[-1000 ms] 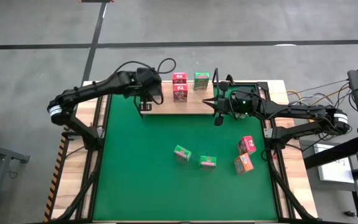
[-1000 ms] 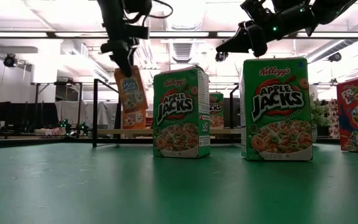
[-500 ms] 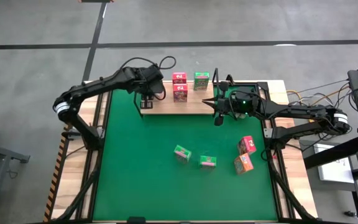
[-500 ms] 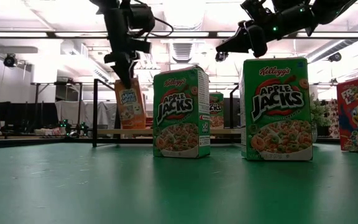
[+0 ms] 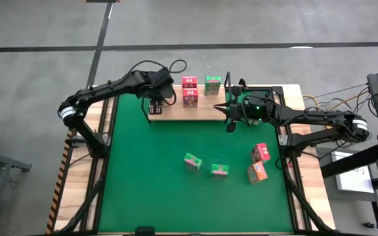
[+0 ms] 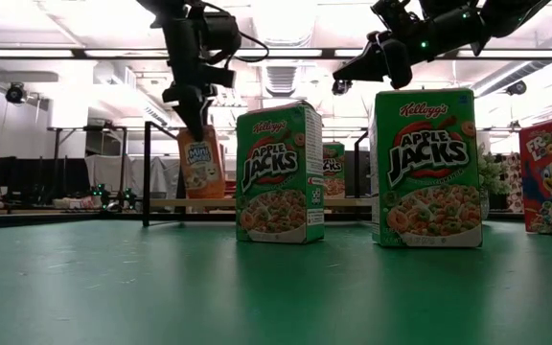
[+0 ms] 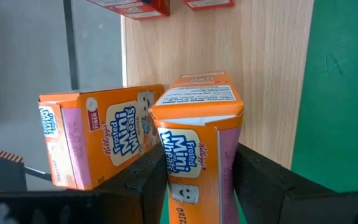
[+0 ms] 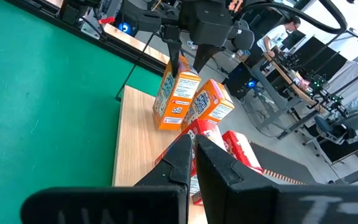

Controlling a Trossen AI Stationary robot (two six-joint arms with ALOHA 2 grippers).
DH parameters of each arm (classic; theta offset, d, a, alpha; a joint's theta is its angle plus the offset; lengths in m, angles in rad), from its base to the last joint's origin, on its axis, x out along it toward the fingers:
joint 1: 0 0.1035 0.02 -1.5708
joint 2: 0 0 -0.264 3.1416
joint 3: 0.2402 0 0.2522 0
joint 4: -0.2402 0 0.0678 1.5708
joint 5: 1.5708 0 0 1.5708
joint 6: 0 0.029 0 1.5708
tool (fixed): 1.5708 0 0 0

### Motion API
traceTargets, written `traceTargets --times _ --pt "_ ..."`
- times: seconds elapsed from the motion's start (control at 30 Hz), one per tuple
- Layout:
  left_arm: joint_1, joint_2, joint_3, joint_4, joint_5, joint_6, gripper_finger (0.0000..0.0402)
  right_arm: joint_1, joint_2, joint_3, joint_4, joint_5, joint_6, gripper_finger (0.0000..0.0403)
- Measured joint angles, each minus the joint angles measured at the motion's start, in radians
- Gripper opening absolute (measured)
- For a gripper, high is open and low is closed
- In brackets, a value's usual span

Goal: Stack cereal on shelf
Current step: Put the left orange cereal box on the shelf aligned with the other orange cereal box

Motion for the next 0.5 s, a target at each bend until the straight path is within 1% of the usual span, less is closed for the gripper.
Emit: traceTargets --times 0.27,0.5 --pt "0.005 0.000 0.000 0.031 0.000 0.000 0.0175 0.000 0.000 0.000 0.000 0.000 -0.004 0.0013" --pt "0.005 0.000 0.000 0.031 0.000 0.000 0.0179 0.000 0.000 0.000 0.000 0.000 -0.006 0.0013"
